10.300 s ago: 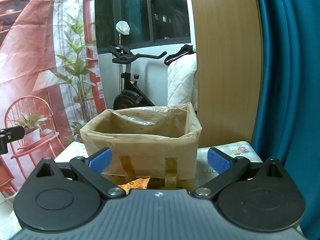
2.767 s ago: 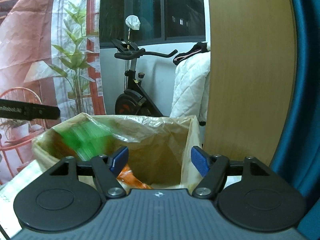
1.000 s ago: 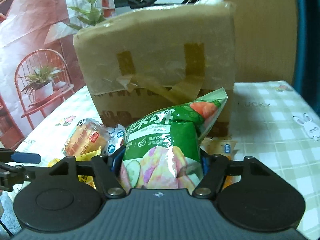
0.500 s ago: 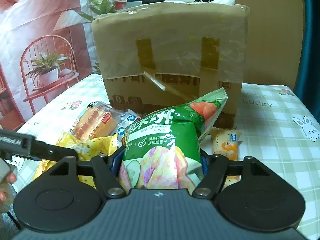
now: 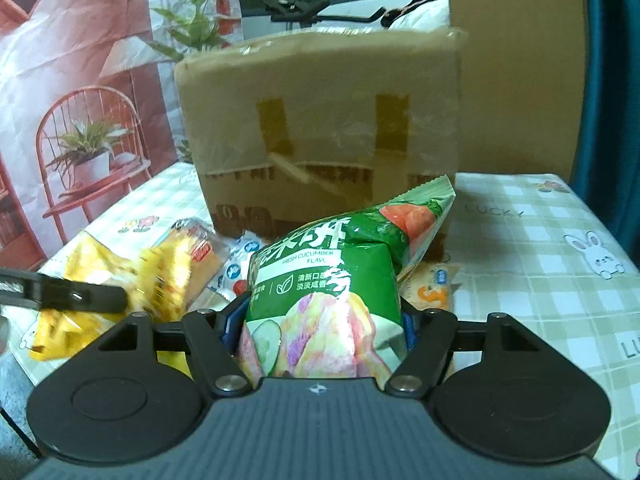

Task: Organize snacks
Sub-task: 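Grasp the yellow chip bag with the left tool while the right tool grasps the green cucumber chip bag, then lift both bags over the box and open both tools to release them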

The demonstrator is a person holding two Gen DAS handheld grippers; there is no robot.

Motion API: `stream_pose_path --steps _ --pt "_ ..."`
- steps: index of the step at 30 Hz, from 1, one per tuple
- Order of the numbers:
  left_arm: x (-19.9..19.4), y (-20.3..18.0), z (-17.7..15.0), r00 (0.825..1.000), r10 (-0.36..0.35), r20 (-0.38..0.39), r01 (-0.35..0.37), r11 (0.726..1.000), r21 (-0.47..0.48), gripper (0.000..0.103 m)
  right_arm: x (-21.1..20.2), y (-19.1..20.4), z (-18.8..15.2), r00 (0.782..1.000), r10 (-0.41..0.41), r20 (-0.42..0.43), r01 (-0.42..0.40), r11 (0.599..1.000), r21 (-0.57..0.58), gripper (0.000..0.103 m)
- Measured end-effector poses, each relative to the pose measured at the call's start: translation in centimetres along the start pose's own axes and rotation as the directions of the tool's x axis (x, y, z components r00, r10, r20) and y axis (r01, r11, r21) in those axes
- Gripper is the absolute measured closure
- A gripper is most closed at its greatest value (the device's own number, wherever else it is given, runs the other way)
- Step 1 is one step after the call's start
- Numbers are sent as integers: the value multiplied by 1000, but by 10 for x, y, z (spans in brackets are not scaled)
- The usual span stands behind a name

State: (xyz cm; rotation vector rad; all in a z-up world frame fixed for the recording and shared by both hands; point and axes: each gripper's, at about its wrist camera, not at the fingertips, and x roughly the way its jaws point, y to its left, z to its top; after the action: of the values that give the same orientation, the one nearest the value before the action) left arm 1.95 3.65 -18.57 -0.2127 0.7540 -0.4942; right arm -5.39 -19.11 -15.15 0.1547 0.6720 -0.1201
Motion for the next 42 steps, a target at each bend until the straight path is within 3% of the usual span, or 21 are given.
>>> stream_pose_path --steps 8,16,21,25,28,32,36,42 --pt "-35 -6 34 982 66 175 -73 997 28 31 -25 -15 19 995 -43 94 41 999 23 32" --pt "-48 -22 76 939 111 325 -140 988 67 31 -47 -23 65 969 -57 242 55 998 17 32" --pt "-55 -33 110 912 94 399 -142 986 90 30 -56 -25 110 943 -34 330 39 999 -8 32" --pt "-51 -46 144 888 74 455 -150 980 132 30 -49 -25 149 926 -13 376 41 997 -66 32" --pt "-39 -55 175 866 68 496 -158 977 142 30 -27 -26 178 913 -30 406 86 989 -121 32" --pt "-9 -66 214 872 44 487 -125 983 135 30 12 -32 207 915 -53 400 105 988 -110 32" --pt "37 -71 243 898 73 433 -151 977 150 30 57 -39 226 927 -85 366 130 986 -100 32" --pt "80 -75 249 919 123 374 -222 946 235 29 101 -49 232 954 -108 278 126 991 -49 31"
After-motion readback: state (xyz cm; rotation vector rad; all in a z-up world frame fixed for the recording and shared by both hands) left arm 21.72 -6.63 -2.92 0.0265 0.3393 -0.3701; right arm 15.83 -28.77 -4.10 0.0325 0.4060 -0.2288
